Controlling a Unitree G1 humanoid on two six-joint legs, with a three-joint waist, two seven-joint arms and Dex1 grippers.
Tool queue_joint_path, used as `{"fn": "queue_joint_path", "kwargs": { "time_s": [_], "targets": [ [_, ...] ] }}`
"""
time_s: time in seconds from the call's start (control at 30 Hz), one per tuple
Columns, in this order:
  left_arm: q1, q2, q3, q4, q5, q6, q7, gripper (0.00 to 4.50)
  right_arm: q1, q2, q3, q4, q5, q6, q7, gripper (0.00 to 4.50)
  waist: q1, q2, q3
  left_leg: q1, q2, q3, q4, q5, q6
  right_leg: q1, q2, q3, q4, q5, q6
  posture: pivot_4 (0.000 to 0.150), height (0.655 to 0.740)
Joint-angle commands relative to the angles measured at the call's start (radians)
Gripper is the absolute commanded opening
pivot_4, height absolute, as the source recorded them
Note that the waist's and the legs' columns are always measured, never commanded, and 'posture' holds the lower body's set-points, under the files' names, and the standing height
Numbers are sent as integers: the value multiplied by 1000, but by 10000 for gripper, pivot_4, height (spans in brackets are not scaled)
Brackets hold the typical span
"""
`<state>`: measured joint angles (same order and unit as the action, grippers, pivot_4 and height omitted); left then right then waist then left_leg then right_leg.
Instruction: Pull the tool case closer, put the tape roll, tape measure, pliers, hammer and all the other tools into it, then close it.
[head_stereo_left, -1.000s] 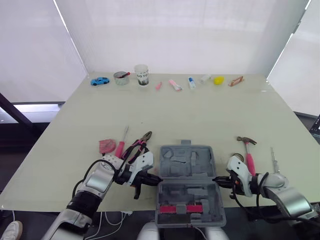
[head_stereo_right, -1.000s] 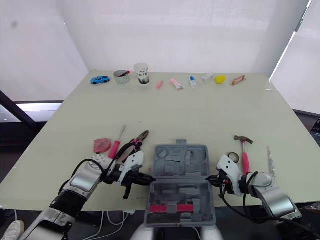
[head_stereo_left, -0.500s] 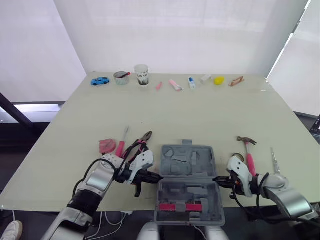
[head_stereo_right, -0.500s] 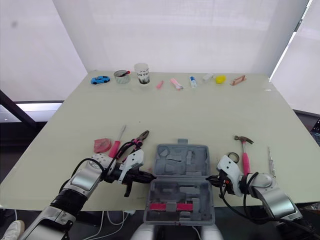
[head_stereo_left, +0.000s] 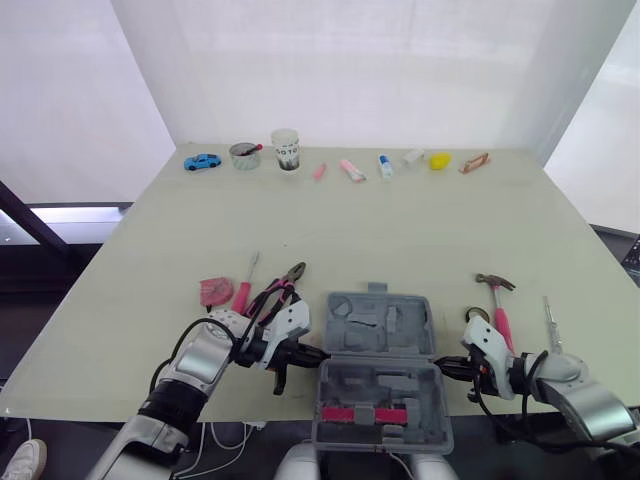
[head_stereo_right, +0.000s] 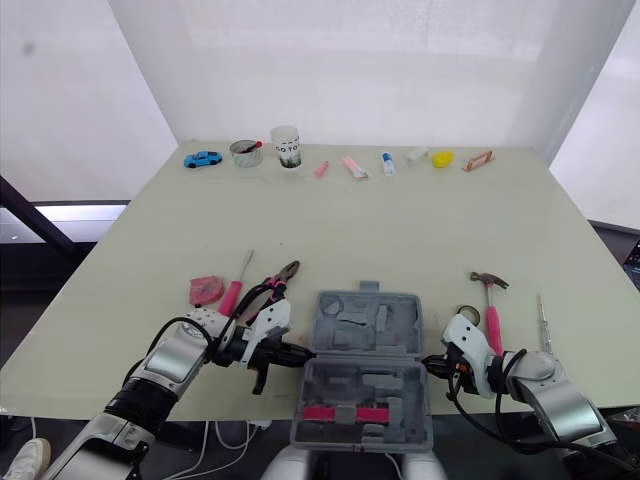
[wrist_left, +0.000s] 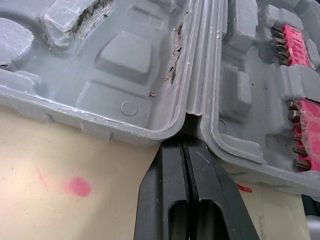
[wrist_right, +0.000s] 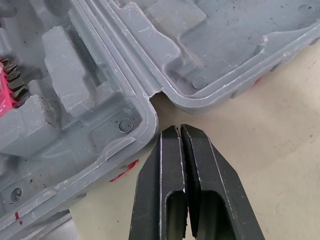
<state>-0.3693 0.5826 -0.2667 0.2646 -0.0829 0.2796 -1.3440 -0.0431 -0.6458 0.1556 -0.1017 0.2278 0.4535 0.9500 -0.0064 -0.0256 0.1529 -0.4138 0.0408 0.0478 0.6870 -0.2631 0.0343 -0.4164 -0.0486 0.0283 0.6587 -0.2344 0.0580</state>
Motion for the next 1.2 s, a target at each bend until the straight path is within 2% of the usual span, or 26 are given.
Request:
{"fn": "queue_joint_path", "kwargs": {
  "time_s": [0.03,0.67,0.87,0.97,1.1,1.2],
  "targets": [
    [-1,-1,-18,-30,-12,1,-7,0,6,-10,-33,-24,12,-15,-6,974,0,0,0,0,0,0,0,0,0,0,0,0,0,0,0,1500,7400],
    [20,71,36,-11,-42,-14,-1,0,17,-6,-55,-10,12,-50,-27,974,-5,0,0,0,0,0,0,0,0,0,0,0,0,0,0,1500,7400],
    [65,67,144,-96,-148,25,32,0,66,47,-192,-32,101,-99,-77,974,-4,0,0,0,0,-1,0,0,0,0,0,0,0,0,0,1500,7400],
    [136,66,242,-196,-247,20,42,0,99,75,-310,-57,176,-144,-88,974,-3,0,0,0,1,-2,0,0,0,0,-1,0,-1,0,0,1500,7400],
    [229,93,323,-283,-309,28,65,0,146,79,-375,-69,194,-213,-81,974,-5,1,0,0,1,-3,-1,0,0,0,-1,1,-1,0,0,1500,7400],
    [280,82,415,-327,-381,65,124,0,168,93,-429,-66,206,-259,-100,6840,-5,1,1,1,1,-3,-1,0,0,1,-1,1,0,0,-1,1500,7400]
  ]
}}
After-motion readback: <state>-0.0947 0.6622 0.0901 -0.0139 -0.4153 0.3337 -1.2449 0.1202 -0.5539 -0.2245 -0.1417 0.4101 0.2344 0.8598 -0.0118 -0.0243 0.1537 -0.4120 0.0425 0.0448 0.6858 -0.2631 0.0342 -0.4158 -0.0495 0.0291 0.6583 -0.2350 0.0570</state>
